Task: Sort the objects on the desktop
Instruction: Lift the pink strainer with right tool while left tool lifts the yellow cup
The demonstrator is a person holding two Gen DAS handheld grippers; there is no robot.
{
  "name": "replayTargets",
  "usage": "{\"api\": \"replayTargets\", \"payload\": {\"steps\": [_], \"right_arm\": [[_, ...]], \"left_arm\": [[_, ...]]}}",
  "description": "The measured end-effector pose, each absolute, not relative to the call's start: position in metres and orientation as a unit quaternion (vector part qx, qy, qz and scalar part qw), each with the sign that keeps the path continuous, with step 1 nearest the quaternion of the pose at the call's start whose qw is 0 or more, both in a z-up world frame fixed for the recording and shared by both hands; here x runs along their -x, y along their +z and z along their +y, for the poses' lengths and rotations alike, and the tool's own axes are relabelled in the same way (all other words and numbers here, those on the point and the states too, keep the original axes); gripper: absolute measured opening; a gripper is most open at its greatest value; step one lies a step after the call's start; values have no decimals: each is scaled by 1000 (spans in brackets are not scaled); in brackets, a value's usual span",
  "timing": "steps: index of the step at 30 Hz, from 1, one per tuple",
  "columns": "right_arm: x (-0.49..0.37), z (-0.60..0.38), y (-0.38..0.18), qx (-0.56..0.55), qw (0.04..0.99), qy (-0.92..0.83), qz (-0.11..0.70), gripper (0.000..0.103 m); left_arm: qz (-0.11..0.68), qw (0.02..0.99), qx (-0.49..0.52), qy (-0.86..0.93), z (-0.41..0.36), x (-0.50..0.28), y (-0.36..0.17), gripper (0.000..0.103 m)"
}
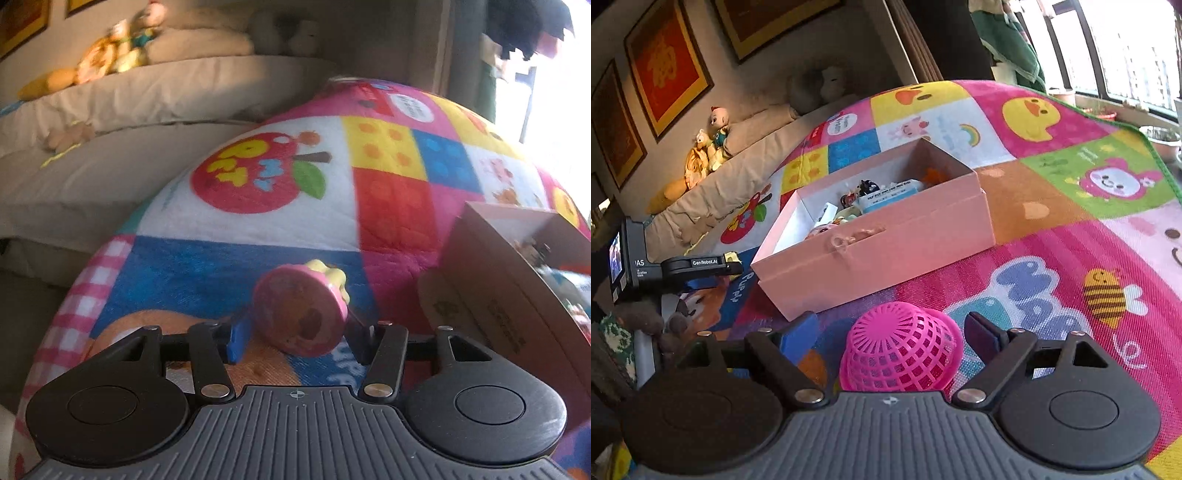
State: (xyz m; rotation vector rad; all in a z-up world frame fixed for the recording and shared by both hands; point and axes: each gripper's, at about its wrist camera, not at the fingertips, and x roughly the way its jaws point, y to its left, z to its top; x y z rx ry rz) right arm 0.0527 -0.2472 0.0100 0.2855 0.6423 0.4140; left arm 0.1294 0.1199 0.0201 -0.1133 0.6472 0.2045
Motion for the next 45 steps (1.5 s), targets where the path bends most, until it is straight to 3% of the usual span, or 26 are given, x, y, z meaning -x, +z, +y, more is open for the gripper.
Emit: {"api": "replayTargets", "payload": {"steps": [13, 21, 27, 29, 31, 36, 41, 45], "right_arm": [[-47, -249, 12, -145, 923, 199, 295, 94], [-43, -249, 14, -140, 927, 195, 287, 95], [-42, -250, 14, -141, 929, 194, 283, 98], [-41, -251, 14, -142, 929, 194, 282, 98], [-41, -251, 14, -142, 929, 196, 280, 99], [-42, -250, 14, -141, 928, 198, 283, 99], [-42, -249, 13, -140, 928, 197, 284, 100], [-43, -248, 12, -139, 927, 196, 289, 100]], "left_arm": [[328, 941, -63, -50, 46, -23, 61, 58], [365, 919, -114, -92, 18, 10, 53, 58], [373, 917, -110, -91, 13, 13, 46, 58], [368, 920, -103, -92, 12, 16, 49, 63], [360, 923, -103, -87, 11, 18, 52, 76], [357, 927, -90, -71, 10, 9, 48, 87], [389, 919, -25, -63, 16, -19, 39, 87], [416, 907, 1, -71, 20, -42, 36, 79]]}}
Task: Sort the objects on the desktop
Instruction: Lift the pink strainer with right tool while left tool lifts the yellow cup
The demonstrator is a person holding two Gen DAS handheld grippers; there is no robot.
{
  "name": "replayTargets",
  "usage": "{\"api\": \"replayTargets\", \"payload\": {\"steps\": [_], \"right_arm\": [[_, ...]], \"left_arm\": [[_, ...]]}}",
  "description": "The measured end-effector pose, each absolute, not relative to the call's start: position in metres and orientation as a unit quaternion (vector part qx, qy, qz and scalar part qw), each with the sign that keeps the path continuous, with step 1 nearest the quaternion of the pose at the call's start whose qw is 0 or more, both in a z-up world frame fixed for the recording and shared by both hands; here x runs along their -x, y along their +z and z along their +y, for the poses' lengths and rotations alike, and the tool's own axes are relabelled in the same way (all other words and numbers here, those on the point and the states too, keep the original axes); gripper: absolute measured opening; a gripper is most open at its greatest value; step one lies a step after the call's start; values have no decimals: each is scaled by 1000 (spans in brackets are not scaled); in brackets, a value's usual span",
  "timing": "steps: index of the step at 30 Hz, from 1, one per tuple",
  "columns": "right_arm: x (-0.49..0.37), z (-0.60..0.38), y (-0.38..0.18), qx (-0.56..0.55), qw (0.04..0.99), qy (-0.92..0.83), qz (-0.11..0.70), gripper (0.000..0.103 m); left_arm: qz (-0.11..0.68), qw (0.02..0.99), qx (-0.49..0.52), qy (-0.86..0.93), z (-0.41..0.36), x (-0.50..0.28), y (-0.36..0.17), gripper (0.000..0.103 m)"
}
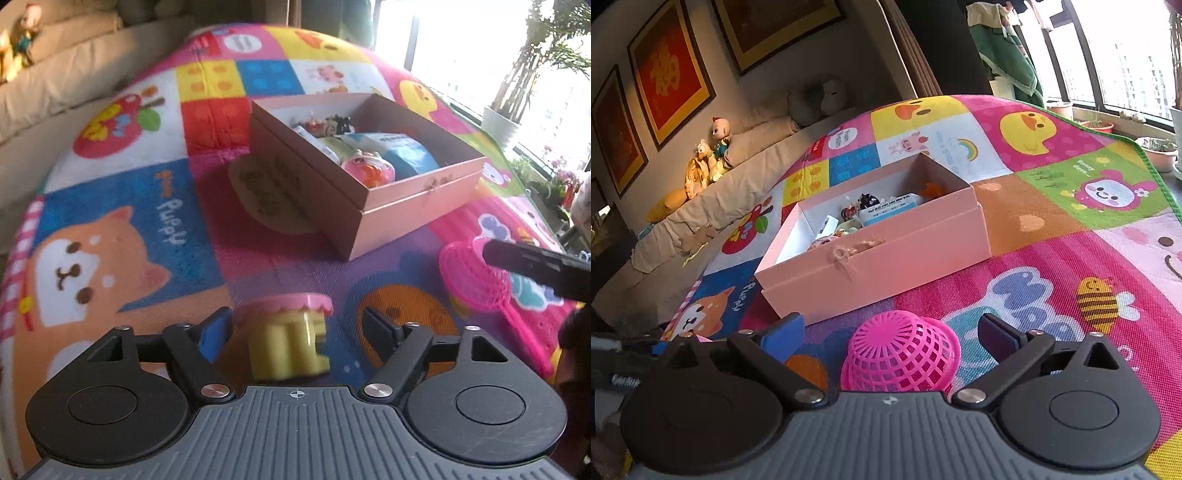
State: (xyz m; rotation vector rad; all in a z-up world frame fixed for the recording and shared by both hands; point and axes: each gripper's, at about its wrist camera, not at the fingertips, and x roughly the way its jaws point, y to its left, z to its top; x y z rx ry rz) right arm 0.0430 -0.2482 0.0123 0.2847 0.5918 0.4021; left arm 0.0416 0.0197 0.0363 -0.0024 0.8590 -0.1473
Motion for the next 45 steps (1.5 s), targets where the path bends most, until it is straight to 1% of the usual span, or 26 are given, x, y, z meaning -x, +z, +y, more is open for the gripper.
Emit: {"api": "replayTargets", "payload": {"steps": [2, 3, 4, 7, 13, 16, 29, 30, 32, 33, 34, 35, 38, 42, 44, 45], "right_arm": [[-43, -248, 12, -139, 927, 195, 289, 100], [-43, -249, 12, -139, 927, 195, 288, 101], [-43, -249, 12, -139, 927, 195, 288, 101], [-43, -249, 12, -140, 927, 195, 288, 101], [-43, -249, 12, -138, 927, 196, 289, 102], [-43, -248, 12, -138, 927, 194, 289, 102], [-43, -246, 12, -130, 929, 194, 288, 102], [-42, -245, 12, -126, 929, 194, 290, 102], [-44, -240, 12, -106, 925, 198, 305, 103], [-47, -234, 12, -84, 920, 204, 325, 103], [-49, -228, 12, -58, 913, 209, 344, 103], [-49, -222, 11, -26, 909, 213, 357, 103], [-42, -212, 13, 34, 912, 218, 344, 103], [-47, -208, 12, 48, 910, 217, 349, 103], [-52, -208, 9, 42, 906, 214, 363, 100], [-52, -207, 10, 47, 908, 211, 360, 94]], "left_arm": [[415, 907, -7, -71, 17, -47, 34, 74], [413, 908, -15, -65, 16, -48, 32, 66], [412, 909, -18, -58, 16, -48, 30, 61], [395, 916, -6, -68, 19, -35, 33, 61], [325, 943, -6, -68, 15, 5, 54, 61], [305, 950, -5, -63, 12, 16, 57, 61], [340, 938, 2, -65, 14, 46, 27, 61], [342, 937, 1, -65, 14, 48, 26, 63], [343, 937, 0, -71, 13, 52, 26, 74], [341, 937, 0, -74, 13, 53, 27, 83], [337, 938, 0, -75, 13, 55, 27, 85], [335, 939, 0, -77, 12, 57, 26, 85], [339, 937, 10, -78, 12, 56, 22, 88], [350, 935, 24, -60, 13, 50, 19, 88], [352, 934, 28, -54, 14, 48, 19, 88], [352, 934, 28, -53, 14, 47, 19, 88]]}}
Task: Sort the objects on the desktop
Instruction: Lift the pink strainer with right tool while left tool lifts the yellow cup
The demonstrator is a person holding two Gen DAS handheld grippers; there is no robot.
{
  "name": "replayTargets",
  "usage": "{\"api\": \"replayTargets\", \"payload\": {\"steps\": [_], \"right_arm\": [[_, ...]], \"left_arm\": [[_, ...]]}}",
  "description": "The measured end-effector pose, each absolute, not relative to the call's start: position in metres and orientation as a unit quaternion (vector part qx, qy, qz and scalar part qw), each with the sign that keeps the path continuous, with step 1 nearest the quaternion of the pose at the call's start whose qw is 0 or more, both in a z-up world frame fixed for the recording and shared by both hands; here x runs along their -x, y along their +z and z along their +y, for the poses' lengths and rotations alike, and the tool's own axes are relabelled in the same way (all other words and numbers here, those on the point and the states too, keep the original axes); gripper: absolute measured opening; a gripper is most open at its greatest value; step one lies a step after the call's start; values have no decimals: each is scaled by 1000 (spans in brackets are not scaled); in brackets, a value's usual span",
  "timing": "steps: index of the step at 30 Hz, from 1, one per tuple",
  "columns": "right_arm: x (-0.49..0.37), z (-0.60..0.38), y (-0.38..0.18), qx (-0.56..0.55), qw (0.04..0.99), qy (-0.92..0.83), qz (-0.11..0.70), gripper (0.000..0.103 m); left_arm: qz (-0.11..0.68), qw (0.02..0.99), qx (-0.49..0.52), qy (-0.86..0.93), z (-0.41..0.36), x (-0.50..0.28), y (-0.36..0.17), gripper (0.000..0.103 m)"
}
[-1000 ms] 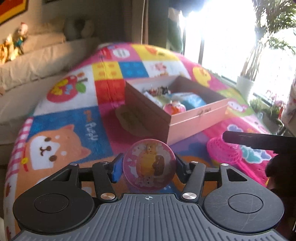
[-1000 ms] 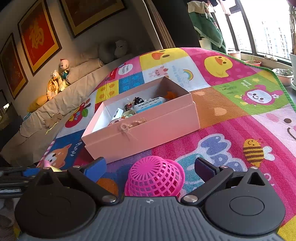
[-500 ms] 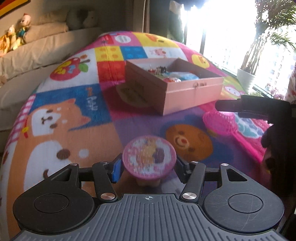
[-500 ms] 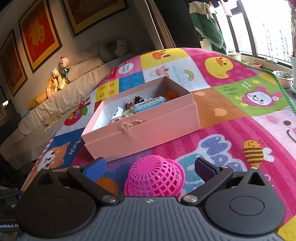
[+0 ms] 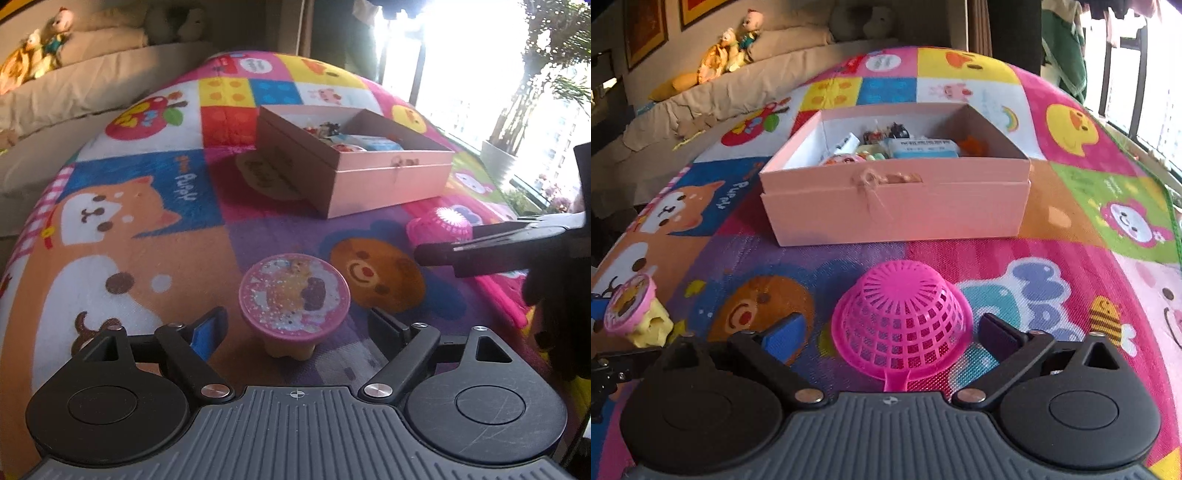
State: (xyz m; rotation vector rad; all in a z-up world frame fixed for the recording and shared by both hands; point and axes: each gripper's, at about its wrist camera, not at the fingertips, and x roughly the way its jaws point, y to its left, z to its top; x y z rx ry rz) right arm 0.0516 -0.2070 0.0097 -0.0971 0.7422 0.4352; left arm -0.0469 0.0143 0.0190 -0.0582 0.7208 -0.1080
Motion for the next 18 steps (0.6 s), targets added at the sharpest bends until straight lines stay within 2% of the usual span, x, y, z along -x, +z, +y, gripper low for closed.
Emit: {"api": "replayTargets", "payload": {"steps": [1, 2, 8, 12, 14, 15, 18], "right_arm": [[-50, -205, 11, 57, 907, 213, 358, 85], [-49, -203, 12, 67, 906, 218, 357, 83], [-33, -207, 29, 62, 894, 248, 367, 83], [-16, -217, 62, 58, 896, 273, 344, 83], [-7, -224, 82, 50, 901, 286, 321, 83], [-3, -228, 94, 44, 905, 291, 307, 83], [6, -240, 121, 37, 917, 292, 269, 83]], "left_arm": [[352, 934, 28, -52, 15, 46, 19, 88], [353, 934, 28, -51, 15, 46, 19, 88], [347, 936, 15, -52, 13, 51, 19, 87], [334, 941, -14, -46, 7, 50, 22, 78], [334, 942, -20, -40, 5, 46, 22, 70], [334, 941, -22, -41, 5, 44, 23, 61], [312, 949, -25, -49, 4, 42, 35, 61]]}}
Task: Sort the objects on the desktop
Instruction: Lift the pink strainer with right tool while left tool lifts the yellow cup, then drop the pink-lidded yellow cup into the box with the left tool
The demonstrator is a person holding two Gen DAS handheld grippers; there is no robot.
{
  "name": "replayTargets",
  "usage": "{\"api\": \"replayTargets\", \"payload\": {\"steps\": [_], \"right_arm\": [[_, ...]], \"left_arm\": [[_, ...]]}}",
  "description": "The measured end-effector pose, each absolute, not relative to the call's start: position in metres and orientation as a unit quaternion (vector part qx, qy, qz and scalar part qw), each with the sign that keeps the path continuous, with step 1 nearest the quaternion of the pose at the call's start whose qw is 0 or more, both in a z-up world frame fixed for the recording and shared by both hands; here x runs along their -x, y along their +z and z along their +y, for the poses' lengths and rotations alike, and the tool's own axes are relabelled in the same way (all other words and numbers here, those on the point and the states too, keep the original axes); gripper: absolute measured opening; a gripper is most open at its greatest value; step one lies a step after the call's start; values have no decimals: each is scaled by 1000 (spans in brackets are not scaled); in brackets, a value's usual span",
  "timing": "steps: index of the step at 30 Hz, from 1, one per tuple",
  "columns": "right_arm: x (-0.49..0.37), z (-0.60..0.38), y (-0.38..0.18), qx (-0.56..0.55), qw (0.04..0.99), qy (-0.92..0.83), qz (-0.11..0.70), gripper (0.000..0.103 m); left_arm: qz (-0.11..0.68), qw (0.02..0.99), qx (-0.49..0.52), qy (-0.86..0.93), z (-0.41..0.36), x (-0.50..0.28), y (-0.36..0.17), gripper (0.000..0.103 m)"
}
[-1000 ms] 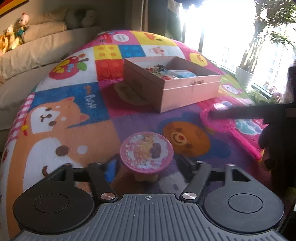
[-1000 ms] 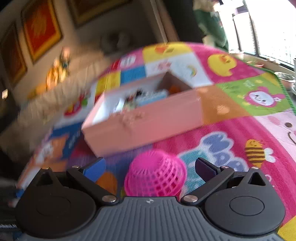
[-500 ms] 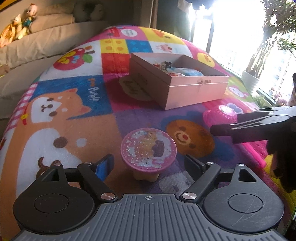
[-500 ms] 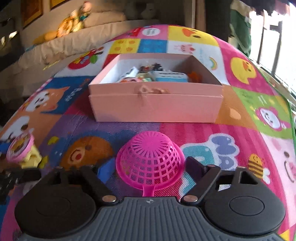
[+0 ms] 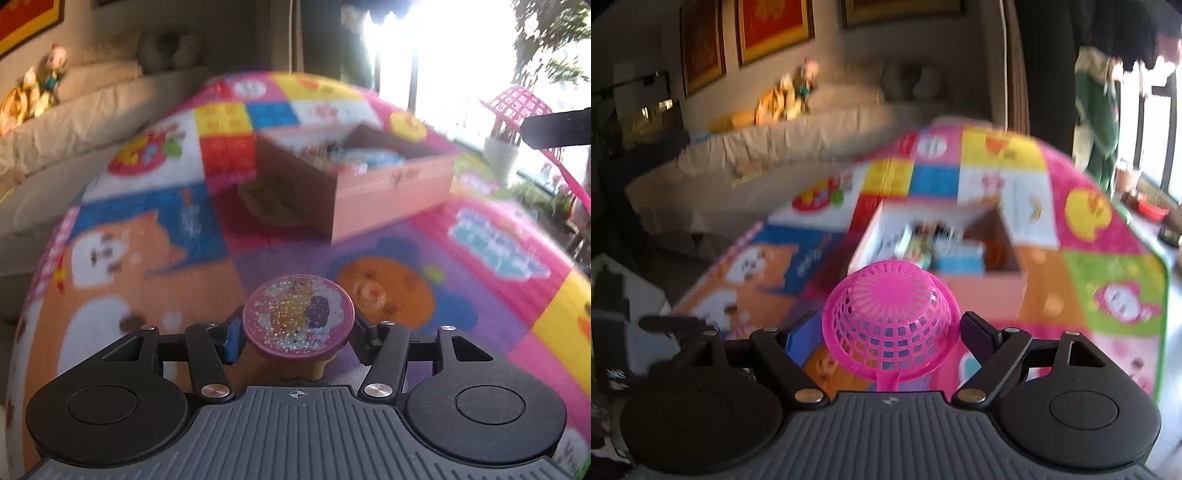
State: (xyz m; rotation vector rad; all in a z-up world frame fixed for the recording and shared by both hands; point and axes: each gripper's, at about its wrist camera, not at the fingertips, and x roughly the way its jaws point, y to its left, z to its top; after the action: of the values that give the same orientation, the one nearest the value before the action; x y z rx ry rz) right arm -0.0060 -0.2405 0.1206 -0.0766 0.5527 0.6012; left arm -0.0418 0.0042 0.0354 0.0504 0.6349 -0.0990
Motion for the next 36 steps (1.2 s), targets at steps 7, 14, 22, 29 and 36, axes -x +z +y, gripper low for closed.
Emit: {"api": "replayTargets", "payload": {"steps": [7, 14, 22, 29, 36], "right_arm": [[3, -271, 152, 25, 944, 261, 200, 83], [-28, -282, 142, -6, 947, 241, 213, 83], [-56, -288, 123, -5, 947, 210, 243, 83], [-107, -263, 133, -33, 938, 230, 259, 83], [-182, -186, 141, -14, 942, 242, 233, 83]], "left_arm": [[221, 971, -55, -79, -17, -10, 96, 61], [175, 977, -69, -96, -49, -103, 109, 81], [219, 971, -13, -98, -21, -57, 74, 95], [282, 956, 7, -84, 3, -21, 28, 100], [299, 950, 36, -88, 16, -11, 9, 101]]}}
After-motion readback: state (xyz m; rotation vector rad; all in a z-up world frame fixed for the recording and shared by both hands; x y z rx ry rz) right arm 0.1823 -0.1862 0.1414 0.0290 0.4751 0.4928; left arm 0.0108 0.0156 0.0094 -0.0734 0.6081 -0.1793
